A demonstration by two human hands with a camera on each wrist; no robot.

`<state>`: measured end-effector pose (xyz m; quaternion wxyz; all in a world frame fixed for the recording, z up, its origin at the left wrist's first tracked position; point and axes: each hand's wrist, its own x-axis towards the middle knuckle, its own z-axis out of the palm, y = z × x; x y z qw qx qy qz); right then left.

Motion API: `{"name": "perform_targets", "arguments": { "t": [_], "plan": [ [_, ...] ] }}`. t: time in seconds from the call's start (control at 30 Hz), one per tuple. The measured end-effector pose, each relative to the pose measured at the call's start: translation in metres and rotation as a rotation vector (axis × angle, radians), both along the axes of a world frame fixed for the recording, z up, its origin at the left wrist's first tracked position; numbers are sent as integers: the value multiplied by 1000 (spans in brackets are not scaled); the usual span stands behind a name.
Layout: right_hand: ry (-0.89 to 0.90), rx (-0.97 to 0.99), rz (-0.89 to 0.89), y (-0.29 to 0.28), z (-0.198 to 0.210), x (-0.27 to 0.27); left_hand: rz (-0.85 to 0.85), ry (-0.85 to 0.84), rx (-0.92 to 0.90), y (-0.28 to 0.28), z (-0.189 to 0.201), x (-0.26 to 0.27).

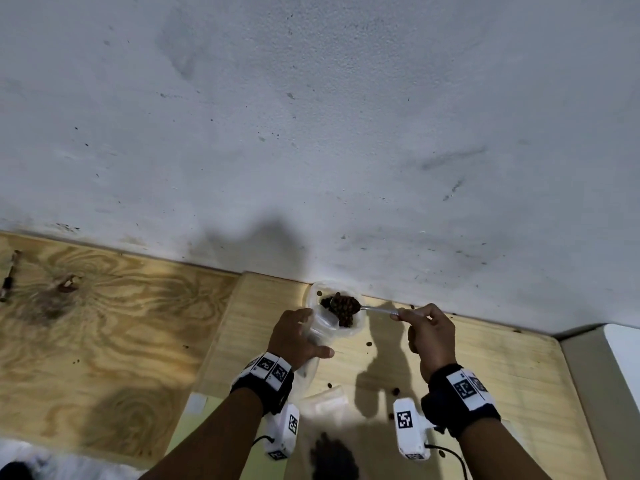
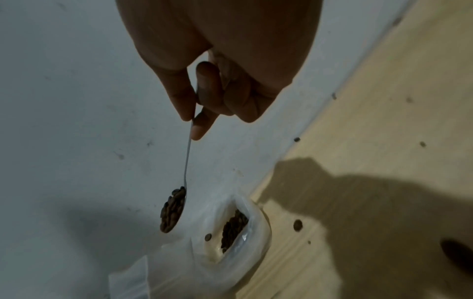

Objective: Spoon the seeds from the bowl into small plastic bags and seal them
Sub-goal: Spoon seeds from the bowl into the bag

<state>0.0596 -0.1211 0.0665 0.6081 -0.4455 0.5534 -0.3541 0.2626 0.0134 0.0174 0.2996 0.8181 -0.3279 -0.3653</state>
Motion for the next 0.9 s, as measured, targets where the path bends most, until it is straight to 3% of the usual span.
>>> {"name": "perform_targets", "arguments": {
  "t": [0.1, 0.37, 0.47, 0.53, 0.67, 0.9],
  "plan": [
    [26, -112, 83, 1, 7, 2, -3, -3, -24, 1, 2, -5],
    [317, -589, 487, 15, 29, 20, 5, 9, -67, 2, 9, -15],
    [312, -677, 463, 15, 38, 24, 89, 85, -90, 2, 6, -13],
    [234, -617, 267, 13, 37, 26, 147, 130, -102, 3, 5, -10],
    [90, -249, -92, 4, 11, 23, 203, 179, -115, 9, 3, -6],
    [214, 118, -34, 8, -34, 34, 232, 213, -118, 21, 0, -5]
  ]
}}
